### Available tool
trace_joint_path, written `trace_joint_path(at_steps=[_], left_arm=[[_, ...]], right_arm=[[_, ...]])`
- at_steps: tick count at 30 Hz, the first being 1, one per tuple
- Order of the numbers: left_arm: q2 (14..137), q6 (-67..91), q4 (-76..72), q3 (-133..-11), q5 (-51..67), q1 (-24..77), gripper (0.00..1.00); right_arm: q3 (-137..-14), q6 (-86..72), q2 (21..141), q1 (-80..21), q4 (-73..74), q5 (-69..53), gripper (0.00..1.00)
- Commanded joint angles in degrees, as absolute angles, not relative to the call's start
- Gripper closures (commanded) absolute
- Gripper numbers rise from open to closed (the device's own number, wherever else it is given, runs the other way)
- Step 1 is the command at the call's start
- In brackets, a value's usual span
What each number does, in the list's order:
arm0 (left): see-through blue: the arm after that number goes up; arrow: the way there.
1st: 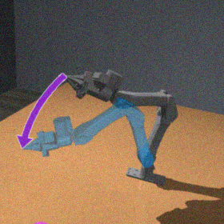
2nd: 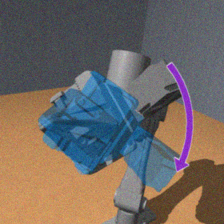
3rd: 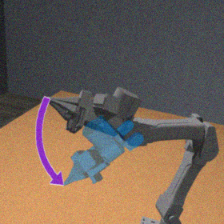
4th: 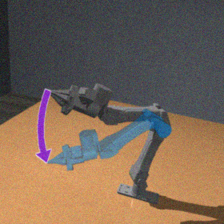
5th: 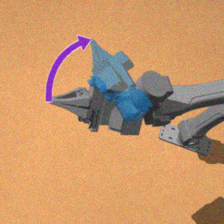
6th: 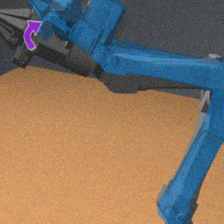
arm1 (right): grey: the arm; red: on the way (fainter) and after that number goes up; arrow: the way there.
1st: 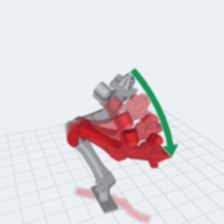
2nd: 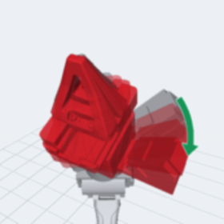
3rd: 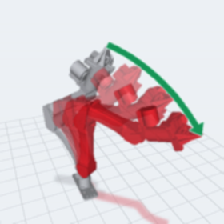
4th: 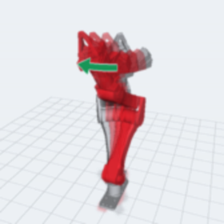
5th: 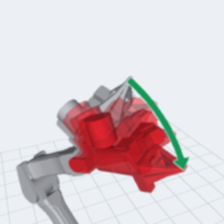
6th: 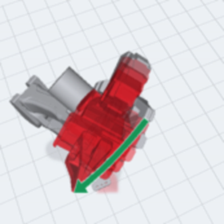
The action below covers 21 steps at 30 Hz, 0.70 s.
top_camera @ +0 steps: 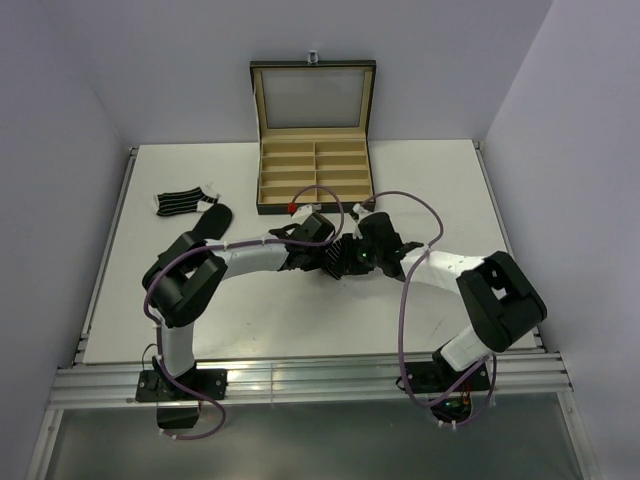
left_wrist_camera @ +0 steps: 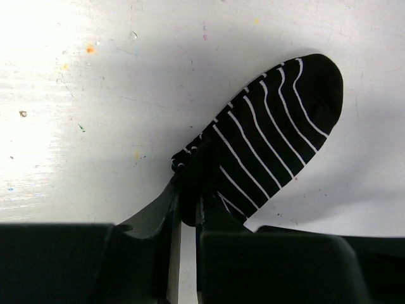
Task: Roll the socks
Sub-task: Roll the sock at the center of the board.
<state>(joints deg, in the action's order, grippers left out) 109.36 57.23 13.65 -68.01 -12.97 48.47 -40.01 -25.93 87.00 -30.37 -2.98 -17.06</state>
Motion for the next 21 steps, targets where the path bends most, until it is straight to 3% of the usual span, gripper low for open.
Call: trace_joint_path(at_steps=[1,7,12,20,21], left_arm=[[111.4,56.5,17.9,-68.4,-12.7,49.0,0.91],[111.4,56.6,17.8,-68.4,-12.7,49.1,0.9],[110.2,56.5,16.4,-67.3,-12.3,49.1,0.85],[104.5,57.0,11.2,-61.9,-13.5,49.0,0.26],[103.5,57.0,10.7,-61.4,-13.5,48.9,0.23]], right_arm=[[-39.6,-26.7,88.8,-30.6,-6.4,-18.6,0.67],[-40.1,-27.1,92.1,-30.4,-5.9,-18.0,0.74],[-39.1,-29.0,93.2,-29.0,-6.8,-19.6,0.97],[-38.8,-33.4,97.4,-21.4,-8.7,-29.9,1.0],[-39.1,-34.2,98.9,-20.7,-9.0,-31.0,1.0]])
